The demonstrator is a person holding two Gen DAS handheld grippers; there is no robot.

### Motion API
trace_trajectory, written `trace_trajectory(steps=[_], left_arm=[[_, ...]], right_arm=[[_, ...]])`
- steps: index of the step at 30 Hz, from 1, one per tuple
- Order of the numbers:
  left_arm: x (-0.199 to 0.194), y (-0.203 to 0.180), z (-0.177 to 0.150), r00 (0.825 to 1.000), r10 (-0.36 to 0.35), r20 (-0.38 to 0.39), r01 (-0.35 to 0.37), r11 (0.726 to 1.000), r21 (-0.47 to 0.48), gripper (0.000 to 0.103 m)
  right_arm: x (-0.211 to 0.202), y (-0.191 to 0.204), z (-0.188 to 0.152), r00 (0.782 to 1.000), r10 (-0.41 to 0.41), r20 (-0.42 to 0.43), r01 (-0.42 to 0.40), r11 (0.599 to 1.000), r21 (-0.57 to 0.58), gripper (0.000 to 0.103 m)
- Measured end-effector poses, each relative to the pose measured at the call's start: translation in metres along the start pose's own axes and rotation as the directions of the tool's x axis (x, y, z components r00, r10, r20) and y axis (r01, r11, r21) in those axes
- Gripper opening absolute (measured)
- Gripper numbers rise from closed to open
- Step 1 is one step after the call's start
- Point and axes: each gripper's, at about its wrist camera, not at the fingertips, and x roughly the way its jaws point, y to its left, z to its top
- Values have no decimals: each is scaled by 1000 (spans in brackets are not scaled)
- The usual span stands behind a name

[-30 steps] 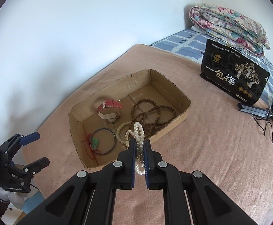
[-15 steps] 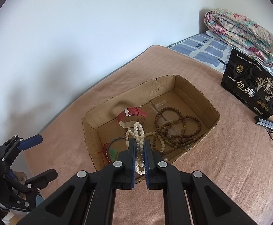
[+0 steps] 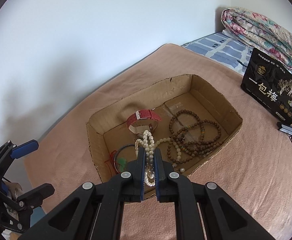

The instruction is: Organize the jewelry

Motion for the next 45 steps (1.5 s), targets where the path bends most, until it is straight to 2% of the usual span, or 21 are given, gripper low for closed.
trace_trajectory(steps=[10,13,16,18,20,23,28,30,31,35,39,43,45], left_arm=[[-4,-4,2,1000,5,6,-5,1000,3,90],[-6,-5,3,1000,5,9,-5,1000,0,90],[-11,-7,5,1000,13,19,-13,1000,5,90],[-15,-9,6,1000,12,26,-12,1000,8,90],[-20,-12,8,999,11,33,-11,1000,12,90],[-28,-17,10,999,17,43,-18,1000,18,90],[-43,-27,12,997,46,63,-48,999,26,90],[-50,-30,13,996,51,73,-53,998,28,90],[-53,-32,14,996,53,77,-56,998,28,90],[-66,-41,13,994,58,91,-62,997,36,90],[-77,-50,14,991,70,110,-76,996,45,90],[-87,-57,14,988,79,131,-86,995,48,90],[-91,-61,14,987,82,136,-89,995,50,90]], right_arm=[[-6,1,1,1000,-2,24,2,1000,5,6],[-10,4,1,999,-14,35,14,1000,-12,19],[-17,7,-1,998,-25,52,26,999,-19,22],[-23,7,-2,998,-31,63,32,999,-16,29],[-30,7,-4,996,-47,75,49,999,-16,30],[-43,8,-8,993,-72,99,74,997,-20,40],[-69,9,-16,987,-86,135,88,996,-8,42],[-80,9,-21,983,-105,153,106,994,-4,64],[-86,9,-24,979,-115,168,117,993,0,67],[-110,7,-36,972,-122,202,119,992,27,72],[-131,2,-52,961,-139,237,126,990,69,84],[-149,-4,-67,952,-161,260,138,985,106,88],[-156,-6,-74,946,-176,272,147,982,122,94]])
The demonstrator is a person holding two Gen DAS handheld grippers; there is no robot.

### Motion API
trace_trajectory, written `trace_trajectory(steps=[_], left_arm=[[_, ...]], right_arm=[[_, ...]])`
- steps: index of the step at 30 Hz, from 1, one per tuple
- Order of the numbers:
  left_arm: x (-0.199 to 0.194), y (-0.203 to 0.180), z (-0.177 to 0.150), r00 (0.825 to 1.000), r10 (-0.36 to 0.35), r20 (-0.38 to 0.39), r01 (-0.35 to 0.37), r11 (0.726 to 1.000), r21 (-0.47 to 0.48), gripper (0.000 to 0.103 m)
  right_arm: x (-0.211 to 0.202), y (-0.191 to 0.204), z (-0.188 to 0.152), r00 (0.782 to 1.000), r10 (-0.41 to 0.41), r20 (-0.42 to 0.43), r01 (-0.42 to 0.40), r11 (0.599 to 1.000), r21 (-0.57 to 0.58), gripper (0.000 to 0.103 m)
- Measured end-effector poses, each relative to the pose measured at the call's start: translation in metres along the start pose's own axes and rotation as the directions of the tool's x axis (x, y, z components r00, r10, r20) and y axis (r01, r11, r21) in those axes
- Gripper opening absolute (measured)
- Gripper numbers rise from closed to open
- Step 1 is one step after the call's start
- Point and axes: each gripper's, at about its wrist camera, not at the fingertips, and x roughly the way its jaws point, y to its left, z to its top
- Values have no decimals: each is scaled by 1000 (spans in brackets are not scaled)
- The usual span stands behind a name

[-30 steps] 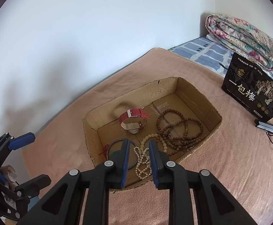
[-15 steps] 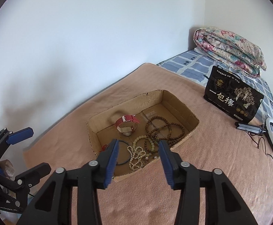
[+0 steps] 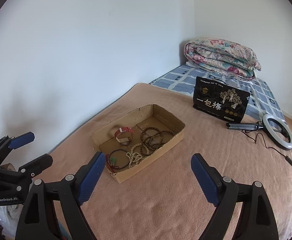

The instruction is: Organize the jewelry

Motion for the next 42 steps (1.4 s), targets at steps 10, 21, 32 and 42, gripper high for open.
trace_trajectory(steps=[10,21,32,42], left_arm=[[-14,-11,1,1000,2,25,-3,1000,12,90],[-14,-12,-2,1000,6,19,-6,1000,14,90],[-15,-14,-3,1000,11,28,-11,1000,13,90],[-15,-13,-2,1000,10,29,-11,1000,13,90]], right_arm=[[-26,-13,-19,990,-113,79,110,993,37,103],[-34,-27,-34,983,-158,90,149,984,93,103],[-36,-22,-35,984,-150,92,144,987,72,103],[-37,-22,-36,985,-148,91,142,987,74,103]])
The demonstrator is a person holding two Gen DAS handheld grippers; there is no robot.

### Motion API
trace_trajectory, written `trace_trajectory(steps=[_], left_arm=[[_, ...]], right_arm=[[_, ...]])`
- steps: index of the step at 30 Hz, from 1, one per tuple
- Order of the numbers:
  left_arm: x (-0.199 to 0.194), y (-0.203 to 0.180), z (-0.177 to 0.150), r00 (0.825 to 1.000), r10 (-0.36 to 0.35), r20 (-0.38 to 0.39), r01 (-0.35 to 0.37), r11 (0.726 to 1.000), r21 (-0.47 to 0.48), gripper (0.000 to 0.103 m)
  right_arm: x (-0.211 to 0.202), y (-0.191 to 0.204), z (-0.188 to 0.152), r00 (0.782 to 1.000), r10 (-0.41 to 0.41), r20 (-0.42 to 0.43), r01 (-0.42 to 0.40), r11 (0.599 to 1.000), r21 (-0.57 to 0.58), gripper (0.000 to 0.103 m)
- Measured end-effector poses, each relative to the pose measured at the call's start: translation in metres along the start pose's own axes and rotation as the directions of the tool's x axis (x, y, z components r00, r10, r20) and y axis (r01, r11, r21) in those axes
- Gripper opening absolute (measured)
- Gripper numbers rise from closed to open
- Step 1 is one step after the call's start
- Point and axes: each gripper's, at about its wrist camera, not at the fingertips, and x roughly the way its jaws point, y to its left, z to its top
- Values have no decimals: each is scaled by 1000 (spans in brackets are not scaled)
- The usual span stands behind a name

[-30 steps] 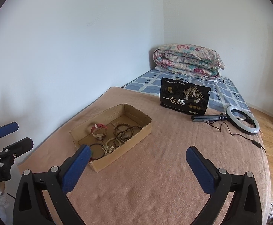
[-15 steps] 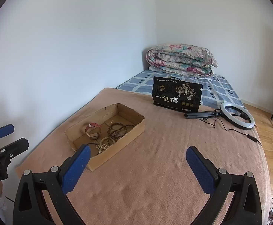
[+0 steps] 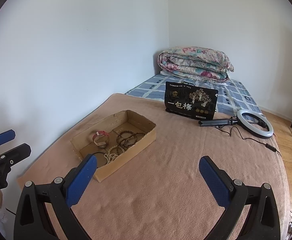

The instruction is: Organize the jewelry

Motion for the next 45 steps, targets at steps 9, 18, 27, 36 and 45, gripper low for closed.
trace_trajectory(steps=[9,18,27,36,45], left_arm=[[-1,-1,2,1000,-1,0,1,1000,1,90],[-1,-1,2,1000,-1,2,1,1000,1,90],[-2,-3,4,1000,2,3,-2,1000,3,90],[-2,-3,4,1000,1,2,-1,1000,3,90],[0,-2,4,1000,4,-3,-4,1000,-4,90]], right_arm=[[1,3,-2,1000,3,-6,-3,1000,3,103],[1,3,-2,1000,3,-6,-3,1000,5,103],[2,4,-2,1000,5,-11,-5,1000,7,103],[4,7,-4,1000,11,-15,-11,1000,10,103],[4,7,-5,1000,14,-20,-13,1000,16,103]])
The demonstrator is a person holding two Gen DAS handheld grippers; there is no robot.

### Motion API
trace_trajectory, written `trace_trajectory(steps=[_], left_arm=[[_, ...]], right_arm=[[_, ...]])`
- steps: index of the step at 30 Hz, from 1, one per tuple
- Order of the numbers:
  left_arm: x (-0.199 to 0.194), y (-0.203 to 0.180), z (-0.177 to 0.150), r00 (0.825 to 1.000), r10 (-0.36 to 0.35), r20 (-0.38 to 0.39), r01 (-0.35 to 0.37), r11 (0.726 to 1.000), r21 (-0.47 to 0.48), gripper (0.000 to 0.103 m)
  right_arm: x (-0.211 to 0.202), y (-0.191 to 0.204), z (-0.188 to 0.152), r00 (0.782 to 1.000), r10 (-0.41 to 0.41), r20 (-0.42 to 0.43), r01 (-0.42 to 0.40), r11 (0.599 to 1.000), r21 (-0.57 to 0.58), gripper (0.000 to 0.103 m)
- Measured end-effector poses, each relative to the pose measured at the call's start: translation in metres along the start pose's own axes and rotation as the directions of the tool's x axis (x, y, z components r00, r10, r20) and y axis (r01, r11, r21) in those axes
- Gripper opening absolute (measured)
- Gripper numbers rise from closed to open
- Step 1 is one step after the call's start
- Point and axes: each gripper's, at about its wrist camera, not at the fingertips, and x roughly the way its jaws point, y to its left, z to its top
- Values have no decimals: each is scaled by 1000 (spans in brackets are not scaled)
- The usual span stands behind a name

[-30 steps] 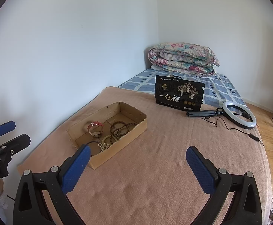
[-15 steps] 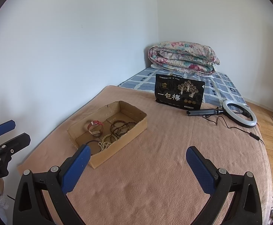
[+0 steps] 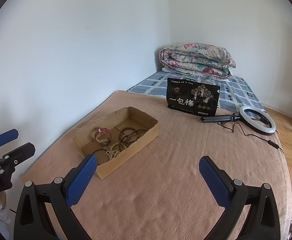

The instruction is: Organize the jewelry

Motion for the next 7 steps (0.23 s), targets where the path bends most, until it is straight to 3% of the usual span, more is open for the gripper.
trace_trajectory(steps=[7], left_arm=[[2,-6,-4,1000,18,19,-19,999,33,90]], right_arm=[[-2,-1,-1,1000,-2,-1,2,1000,4,103]])
